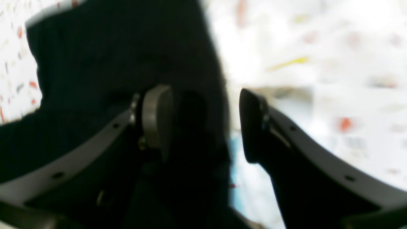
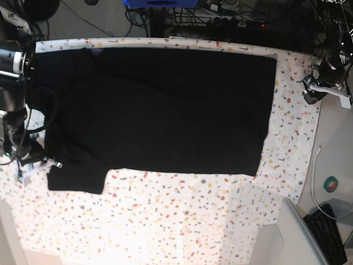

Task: Layout the t-shirt on the table in an organized manner, then fold the t-shirt properly
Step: 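Grasp the shirt's side edge near the hem with the right gripper, then move the left gripper down to the shirt's hem corner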

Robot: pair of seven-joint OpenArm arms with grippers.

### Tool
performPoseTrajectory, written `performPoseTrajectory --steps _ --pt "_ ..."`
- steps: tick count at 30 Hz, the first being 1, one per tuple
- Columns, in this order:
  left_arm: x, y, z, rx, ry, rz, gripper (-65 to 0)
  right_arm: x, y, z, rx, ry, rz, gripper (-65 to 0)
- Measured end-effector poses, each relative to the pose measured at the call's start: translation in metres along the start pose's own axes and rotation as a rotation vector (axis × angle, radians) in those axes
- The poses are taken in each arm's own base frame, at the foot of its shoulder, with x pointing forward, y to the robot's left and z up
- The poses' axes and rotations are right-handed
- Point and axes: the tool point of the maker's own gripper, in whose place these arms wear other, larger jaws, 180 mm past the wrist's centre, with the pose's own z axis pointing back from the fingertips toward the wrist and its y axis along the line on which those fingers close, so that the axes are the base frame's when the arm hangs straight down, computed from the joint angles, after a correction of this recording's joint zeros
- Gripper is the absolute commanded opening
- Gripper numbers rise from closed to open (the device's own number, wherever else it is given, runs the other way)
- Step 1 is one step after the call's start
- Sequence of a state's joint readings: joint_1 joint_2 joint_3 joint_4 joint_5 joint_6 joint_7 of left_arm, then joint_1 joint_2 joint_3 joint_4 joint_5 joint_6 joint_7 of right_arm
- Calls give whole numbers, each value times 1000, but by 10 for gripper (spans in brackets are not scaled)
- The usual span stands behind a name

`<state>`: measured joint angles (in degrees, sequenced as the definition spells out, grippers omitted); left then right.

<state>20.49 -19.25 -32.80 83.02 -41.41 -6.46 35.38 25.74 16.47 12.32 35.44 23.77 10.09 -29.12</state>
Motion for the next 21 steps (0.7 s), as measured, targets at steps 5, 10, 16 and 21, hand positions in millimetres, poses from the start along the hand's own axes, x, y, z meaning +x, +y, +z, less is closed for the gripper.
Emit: performPoseTrajectory --steps 5,10,16,21 --pt "1 -1 0 -3 -3 3 -329 -1 -11 -5 -34 1 15 -329" --pt "1 -1 0 -4 -3 3 -329 -8 -5 -9 -29 11 38 -339" --pt "15 -12 -8 -24 -30 9 -331 -13 -6 -10 -28 14 31 -635" --pt "47 -30 -17 -42 -92 -10 -326 -15 -1 -11 -16 21 24 -650"
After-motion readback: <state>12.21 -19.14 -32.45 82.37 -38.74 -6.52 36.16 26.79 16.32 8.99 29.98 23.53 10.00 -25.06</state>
